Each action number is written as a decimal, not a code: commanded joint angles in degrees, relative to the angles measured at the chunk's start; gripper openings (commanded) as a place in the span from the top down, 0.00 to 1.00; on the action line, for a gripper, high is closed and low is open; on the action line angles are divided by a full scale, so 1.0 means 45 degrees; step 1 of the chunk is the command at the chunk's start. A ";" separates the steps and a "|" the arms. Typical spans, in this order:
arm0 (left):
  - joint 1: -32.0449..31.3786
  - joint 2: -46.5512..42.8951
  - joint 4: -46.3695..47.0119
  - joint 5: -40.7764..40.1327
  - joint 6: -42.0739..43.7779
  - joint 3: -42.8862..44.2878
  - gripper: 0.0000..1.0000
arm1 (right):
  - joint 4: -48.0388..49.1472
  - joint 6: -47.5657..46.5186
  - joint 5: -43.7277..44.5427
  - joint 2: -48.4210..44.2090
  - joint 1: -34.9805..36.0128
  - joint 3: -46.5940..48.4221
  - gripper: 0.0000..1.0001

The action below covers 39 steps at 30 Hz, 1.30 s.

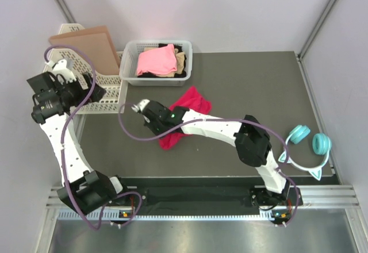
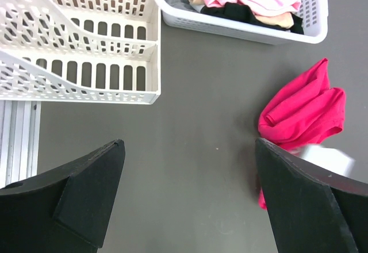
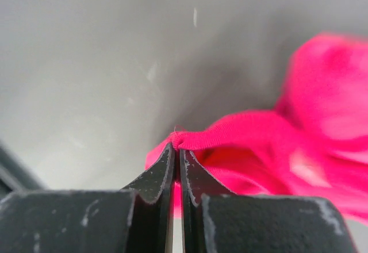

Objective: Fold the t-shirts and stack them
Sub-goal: Flatten out the tshirt

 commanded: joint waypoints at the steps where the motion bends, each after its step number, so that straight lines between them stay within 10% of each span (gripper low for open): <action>1: 0.0200 -0.0043 0.0744 0.0586 -0.0121 -0.0723 0.01 | -0.1075 -0.0948 0.1383 -0.2158 0.0706 0.3495 1.00; 14: 0.0142 -0.0844 0.0024 0.2947 0.0386 -0.1331 0.03 | -0.2115 -0.3855 0.5700 -0.3892 0.1646 0.8970 1.00; 27: -0.5267 -0.2836 -0.1713 0.3145 0.1500 -0.1097 0.12 | -0.2250 -0.2123 0.6470 -0.6669 -0.5339 0.4599 1.00; 39: -1.2411 -0.1882 -0.2048 -0.0398 0.2885 -0.3476 0.24 | -0.0902 -0.0519 0.5645 -0.6964 -0.6850 -0.1050 1.00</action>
